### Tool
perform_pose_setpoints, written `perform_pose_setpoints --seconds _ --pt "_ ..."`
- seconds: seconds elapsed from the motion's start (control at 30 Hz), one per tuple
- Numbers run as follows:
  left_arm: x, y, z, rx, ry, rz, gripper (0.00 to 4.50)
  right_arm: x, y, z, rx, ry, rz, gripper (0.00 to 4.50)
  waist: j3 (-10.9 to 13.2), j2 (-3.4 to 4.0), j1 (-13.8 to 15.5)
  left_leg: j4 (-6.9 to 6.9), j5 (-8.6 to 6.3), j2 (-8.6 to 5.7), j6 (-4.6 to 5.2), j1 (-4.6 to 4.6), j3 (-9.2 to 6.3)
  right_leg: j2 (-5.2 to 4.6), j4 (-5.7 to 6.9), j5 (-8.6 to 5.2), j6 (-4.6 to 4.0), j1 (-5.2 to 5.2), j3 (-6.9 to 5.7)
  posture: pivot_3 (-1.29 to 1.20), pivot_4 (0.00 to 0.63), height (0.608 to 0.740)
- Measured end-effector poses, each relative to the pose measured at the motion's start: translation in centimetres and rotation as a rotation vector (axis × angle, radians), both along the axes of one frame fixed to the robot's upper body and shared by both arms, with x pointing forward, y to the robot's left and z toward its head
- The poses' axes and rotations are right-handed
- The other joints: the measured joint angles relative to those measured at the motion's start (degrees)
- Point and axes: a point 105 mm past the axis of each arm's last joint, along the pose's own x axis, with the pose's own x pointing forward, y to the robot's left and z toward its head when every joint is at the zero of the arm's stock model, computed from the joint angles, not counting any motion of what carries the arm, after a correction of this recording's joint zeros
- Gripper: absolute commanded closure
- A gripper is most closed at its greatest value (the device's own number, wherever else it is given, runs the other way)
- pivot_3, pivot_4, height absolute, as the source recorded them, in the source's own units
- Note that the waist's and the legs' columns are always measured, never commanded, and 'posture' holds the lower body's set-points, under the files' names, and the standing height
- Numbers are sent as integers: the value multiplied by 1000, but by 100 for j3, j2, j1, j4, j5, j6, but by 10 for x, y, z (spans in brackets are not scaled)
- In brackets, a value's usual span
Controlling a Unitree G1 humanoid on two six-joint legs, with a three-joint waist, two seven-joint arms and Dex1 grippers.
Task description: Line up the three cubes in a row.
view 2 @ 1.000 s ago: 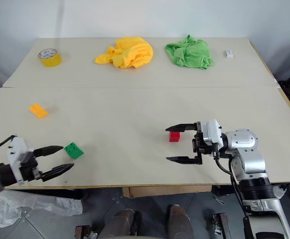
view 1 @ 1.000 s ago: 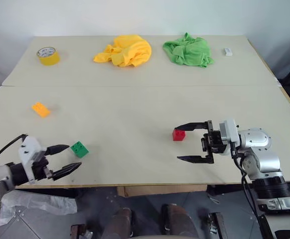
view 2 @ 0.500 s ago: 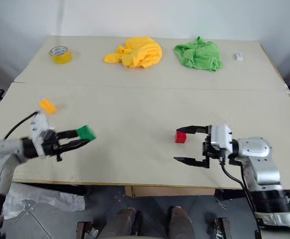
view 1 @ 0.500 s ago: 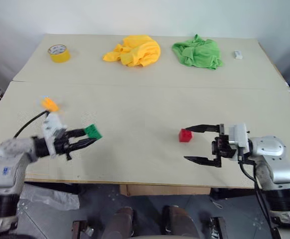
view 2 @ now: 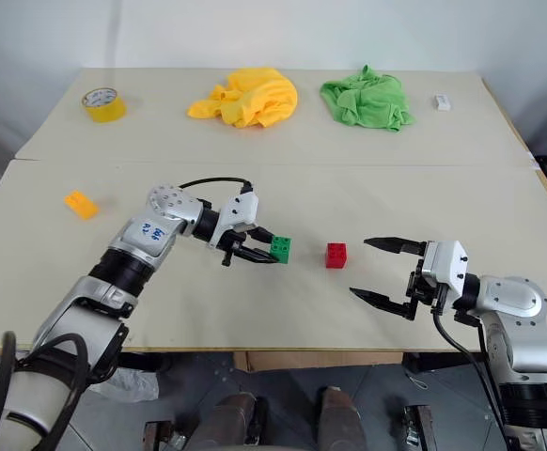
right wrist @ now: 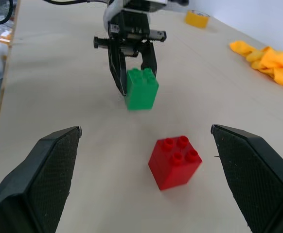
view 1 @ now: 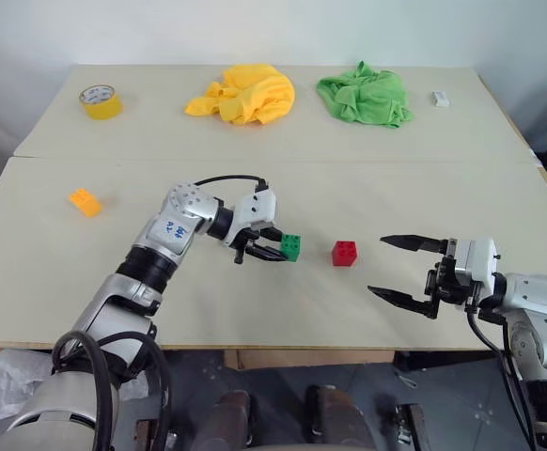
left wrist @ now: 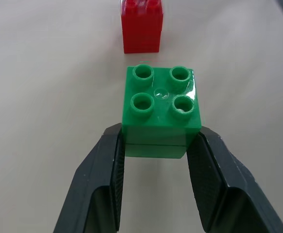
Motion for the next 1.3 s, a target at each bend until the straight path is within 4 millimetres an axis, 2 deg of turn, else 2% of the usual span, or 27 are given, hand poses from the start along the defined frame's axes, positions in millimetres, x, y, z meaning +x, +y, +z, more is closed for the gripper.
perform_pose_setpoints --seconds 0.2,0.4,0.57,0.67,0.73,0.87,1.0,1.07,1.13,1.2,1.3 --pt "7 -8 -7 29 -12 -15 3016 -2 5 4 10 -25 -12 0 1 -2 84 9 3 -7 6 -1 0 -9 -3 6 12 3 2 0 150 740" --pt "2 -9 -9 27 19 -61 3016 -4 8 4 18 -31 -19 0 1 -2 87 9 4 -13 8 -3 -1 -17 -3 8 14 2 1 0 150 740" --pt "9 -6 -14 38 -31 -12 1420 -3 8 3 24 -19 -31 0 1 -2 83 9 5 -13 9 -3 0 -17 -2 8 15 2 2 0 150 740" --pt "12 -5 -4 -20 -26 20 518 0 12 6 35 -12 -16 0 1 -2 77 10 5 -13 10 -4 0 -18 -3 8 15 1 2 0 150 740" --pt "9 2 3 -40 -33 15 33 2 18 10 38 -24 11 0 1 -2 62 9 5 -10 9 -3 0 -21 -2 8 15 0 4 0 150 740" --pt "-1 38 15 -94 -58 49 33 8 31 15 58 -34 67 0 1 -2 -39 4 7 0 5 -3 0 -29 -2 8 14 -6 10 0 150 740" --pt "-4 82 50 -192 -161 130 33 11 43 18 88 -21 127 0 1 -2 -69 7 7 -2 5 -3 -5 -40 -3 8 14 -5 15 0 150 740" --pt "-7 114 66 -267 -224 235 33 14 53 21 105 -11 168 0 1 -2 -77 7 7 -4 5 -3 -10 -43 -3 8 14 -4 19 0 150 740" --pt "-12 147 71 -317 -265 365 33 18 59 23 123 1 187 0 1 -1 -108 3 6 -2 5 -2 -11 -43 -3 8 13 -6 24 0 150 740" --pt "-28 187 60 -390 -279 562 33 21 68 27 147 6 213 0 -3 5 -176 -4 6 -3 4 2 -21 -49 6 5 9 -8 34 0 150 740" --pt "-61 223 16 -444 -229 804 33 24 80 34 180 -17 238 0 -2 5 -209 -1 3 -4 1 -2 -35 -51 2 6 7 -2 30 0 150 740"
